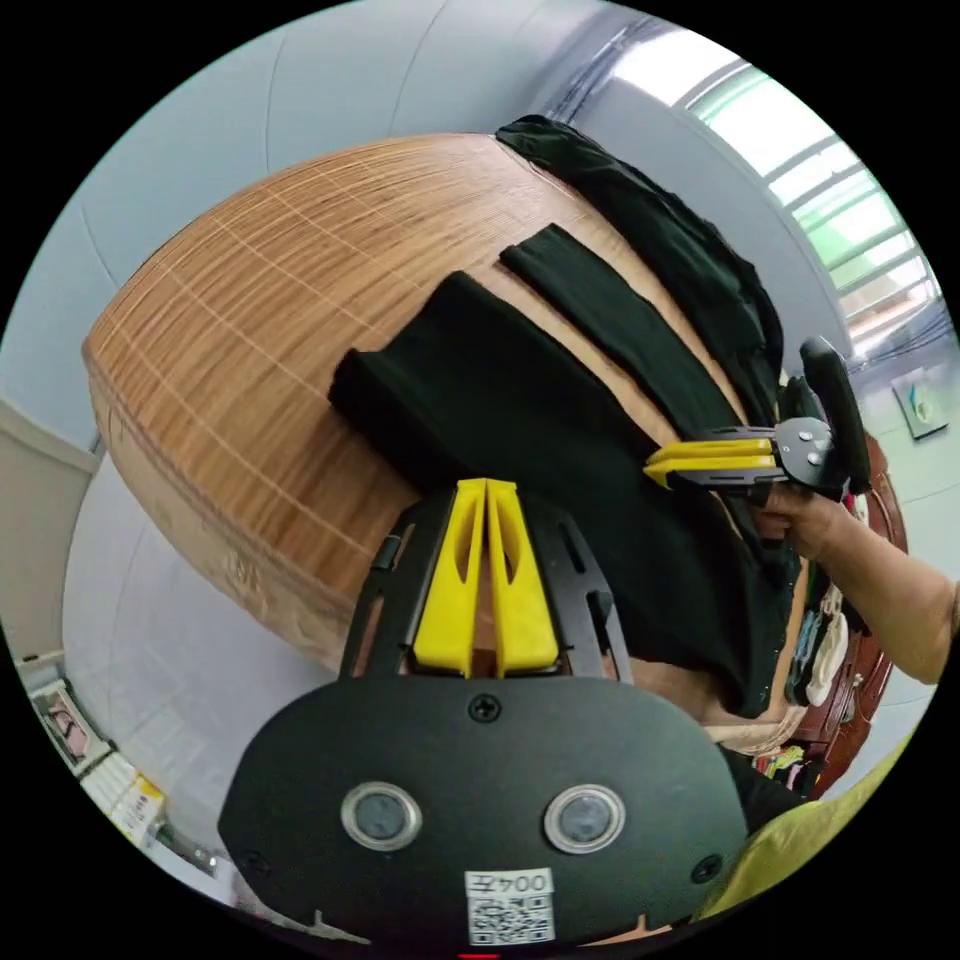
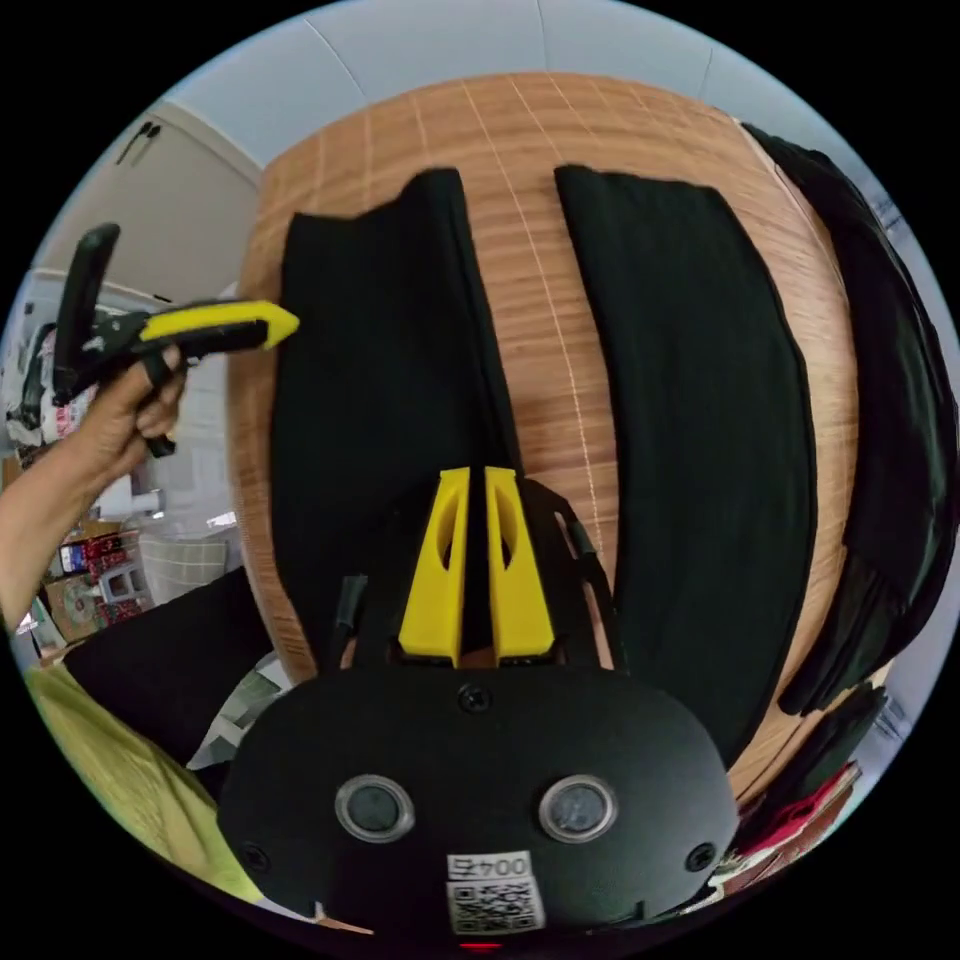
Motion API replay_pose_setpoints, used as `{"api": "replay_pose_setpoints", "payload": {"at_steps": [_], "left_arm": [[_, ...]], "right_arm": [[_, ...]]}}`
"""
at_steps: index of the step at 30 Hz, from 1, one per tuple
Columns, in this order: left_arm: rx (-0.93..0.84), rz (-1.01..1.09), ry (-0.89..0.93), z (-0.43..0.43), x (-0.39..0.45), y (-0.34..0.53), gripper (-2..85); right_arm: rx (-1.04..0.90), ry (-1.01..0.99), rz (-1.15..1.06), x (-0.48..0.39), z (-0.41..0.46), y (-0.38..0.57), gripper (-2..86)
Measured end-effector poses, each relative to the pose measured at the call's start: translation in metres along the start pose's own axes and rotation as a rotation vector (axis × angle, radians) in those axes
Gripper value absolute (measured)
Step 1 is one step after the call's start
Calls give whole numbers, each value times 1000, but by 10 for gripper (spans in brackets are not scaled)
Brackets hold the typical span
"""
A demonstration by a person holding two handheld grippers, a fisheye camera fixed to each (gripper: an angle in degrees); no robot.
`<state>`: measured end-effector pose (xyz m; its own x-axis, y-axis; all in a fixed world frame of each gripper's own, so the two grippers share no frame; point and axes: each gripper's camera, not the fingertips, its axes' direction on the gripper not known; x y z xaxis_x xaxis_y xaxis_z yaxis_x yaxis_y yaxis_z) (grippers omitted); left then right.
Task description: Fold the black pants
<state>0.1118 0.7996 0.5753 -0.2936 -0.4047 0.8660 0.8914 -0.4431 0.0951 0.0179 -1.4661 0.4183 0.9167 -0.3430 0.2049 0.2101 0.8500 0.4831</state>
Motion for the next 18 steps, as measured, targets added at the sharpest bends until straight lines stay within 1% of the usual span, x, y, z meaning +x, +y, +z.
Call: {"api": "replay_pose_setpoints", "payload": {"at_steps": [1,3,4,7,9,10,12,14,15,16,18], "left_arm": [[-42,5,-18,11,-6,-15,2],[-70,1,42,20,-19,-27,2],[-83,-42,88,22,-27,-30,2],[-71,-145,97,19,-40,-20,2],[-47,-207,87,12,-45,-12,2],[-7,-216,54,2,-44,-10,2],[68,-174,-4,-14,-32,-13,2],[111,-15,-19,-17,-8,-32,2],[100,29,-32,-13,-2,-38,2],[52,87,-66,2,5,-51,2],[-28,120,-104,29,4,-67,2]], "right_arm": [[-16,6,2,4,4,-4,40],[-13,-46,18,12,0,-6,39],[-11,-92,40,18,-4,-6,46],[68,-172,116,32,-30,9,69],[135,-167,171,38,-52,30,75],[162,-152,202,40,-65,47,77],[174,-108,241,40,-80,75,78],[121,-69,288,32,-86,110,74],[107,-68,300,29,-86,118,74],[65,-63,326,24,-83,132,74],[-20,-39,357,17,-72,147,74]]}}
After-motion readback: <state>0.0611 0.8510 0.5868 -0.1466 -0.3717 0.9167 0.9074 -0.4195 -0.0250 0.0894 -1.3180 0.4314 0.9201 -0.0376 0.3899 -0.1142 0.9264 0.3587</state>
